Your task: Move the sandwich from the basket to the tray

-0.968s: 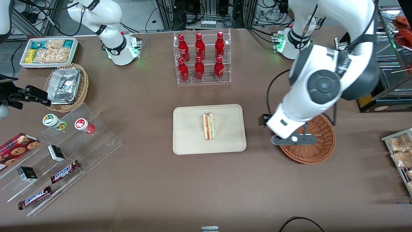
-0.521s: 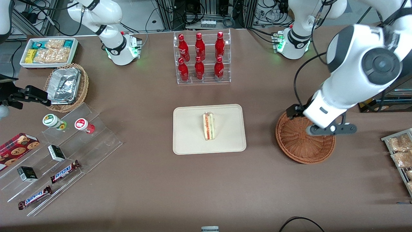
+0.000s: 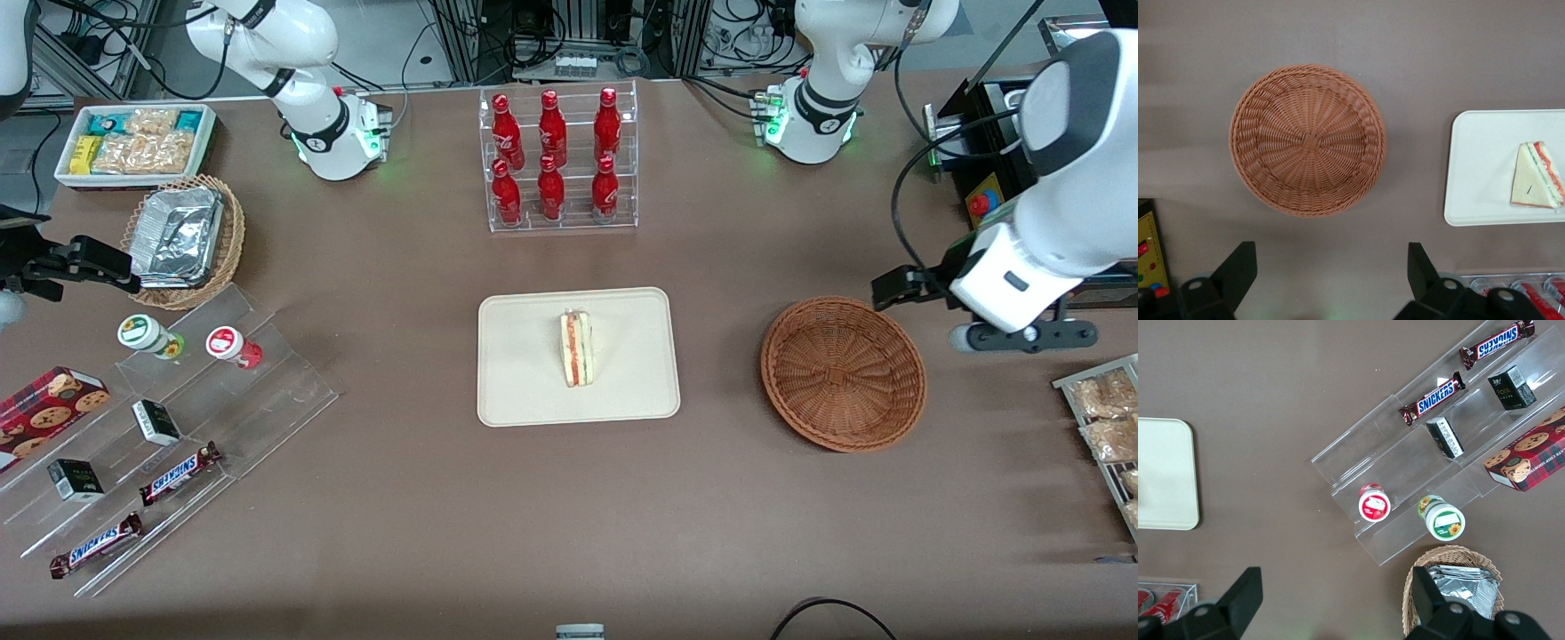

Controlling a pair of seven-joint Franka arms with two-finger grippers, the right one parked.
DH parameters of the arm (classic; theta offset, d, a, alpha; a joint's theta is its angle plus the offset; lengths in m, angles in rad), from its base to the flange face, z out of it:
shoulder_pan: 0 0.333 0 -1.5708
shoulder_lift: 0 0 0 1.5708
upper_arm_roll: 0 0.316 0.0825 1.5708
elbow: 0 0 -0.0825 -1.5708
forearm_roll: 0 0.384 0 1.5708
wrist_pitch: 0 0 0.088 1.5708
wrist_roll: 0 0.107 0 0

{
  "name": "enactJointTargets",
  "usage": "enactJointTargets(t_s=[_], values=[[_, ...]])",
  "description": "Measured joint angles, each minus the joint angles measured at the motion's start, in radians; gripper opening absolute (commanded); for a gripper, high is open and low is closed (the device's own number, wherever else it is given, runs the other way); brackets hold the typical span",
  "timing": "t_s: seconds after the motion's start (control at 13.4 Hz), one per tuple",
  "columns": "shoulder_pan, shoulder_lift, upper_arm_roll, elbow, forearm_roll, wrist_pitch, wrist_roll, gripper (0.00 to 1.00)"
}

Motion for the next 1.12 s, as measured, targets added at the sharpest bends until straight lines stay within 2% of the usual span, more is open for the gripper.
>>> enactJointTargets(t_s=[0.15, 0.37, 0.82, 1.12], values=[[0.064, -0.02, -0.036, 0.0, 0.0, -0.031, 0.035, 1.0], [0.107, -0.063, -0.049, -0.03, 0.0, -0.05, 0.053, 1.0], [0.118, -0.176, -0.053, -0.114, 0.028, -0.086, 0.055, 1.0], [0.118, -0.199, -0.047, -0.127, 0.034, -0.103, 0.055, 1.0]])
